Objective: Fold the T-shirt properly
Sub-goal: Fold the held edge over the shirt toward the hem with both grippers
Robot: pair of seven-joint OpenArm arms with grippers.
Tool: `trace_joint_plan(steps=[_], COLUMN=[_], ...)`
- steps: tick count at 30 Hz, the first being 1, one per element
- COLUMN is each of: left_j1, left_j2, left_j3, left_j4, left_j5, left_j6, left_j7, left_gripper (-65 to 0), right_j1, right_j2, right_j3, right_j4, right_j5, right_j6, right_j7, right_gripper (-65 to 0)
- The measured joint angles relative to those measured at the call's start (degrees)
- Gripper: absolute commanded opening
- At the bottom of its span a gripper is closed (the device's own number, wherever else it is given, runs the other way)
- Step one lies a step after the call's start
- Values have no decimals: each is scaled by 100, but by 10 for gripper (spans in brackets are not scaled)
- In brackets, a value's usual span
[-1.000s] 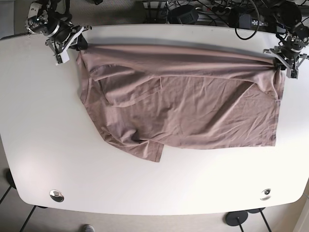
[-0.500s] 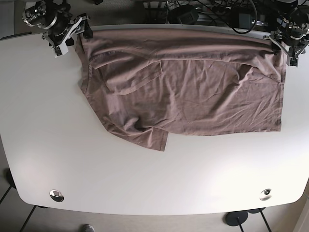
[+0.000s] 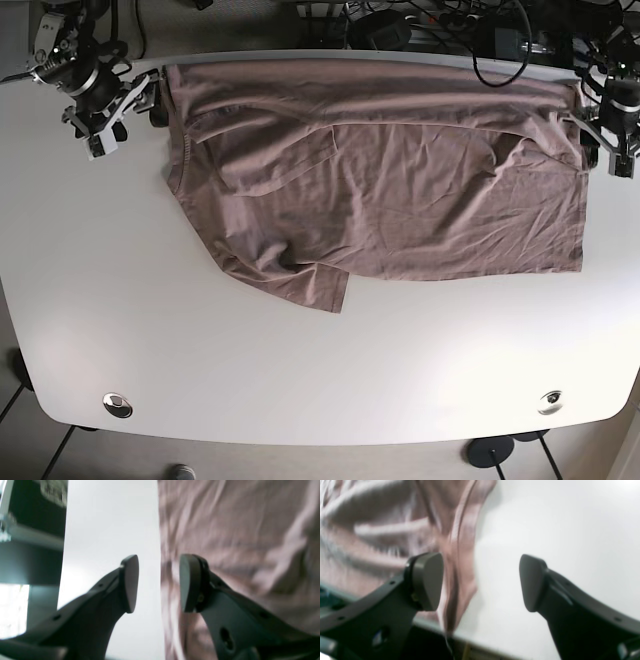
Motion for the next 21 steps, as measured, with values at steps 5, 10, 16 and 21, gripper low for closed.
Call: trace_joint_plan(steps=[5,10,16,21], left_j1=[-826,-1543,-1869,-1856], left_j2=[-57,-111,-103,-85], left_j3=[332,343,343,343], left_j4=[-863,-1453,-1797,-1829], left_j5=[52,57,55,55], left_j6=[-2,2,243,264], left_j7=[66,46,39,42], left_gripper=[-408,-407,-407,-407], right_j1=[1252,2682,4223,4750], right_j2=[131,212,-79,-188], right_j3=[-601,-1292,-2238,-2577], right_j4=[-966,-2415,-4000,-5147], right_j5=[-15,-2,-1300,-1665], right_j6=[2,2,7,17], right_j7=[-11,26,866,1449], right_gripper=[-198,-198,-198,-200])
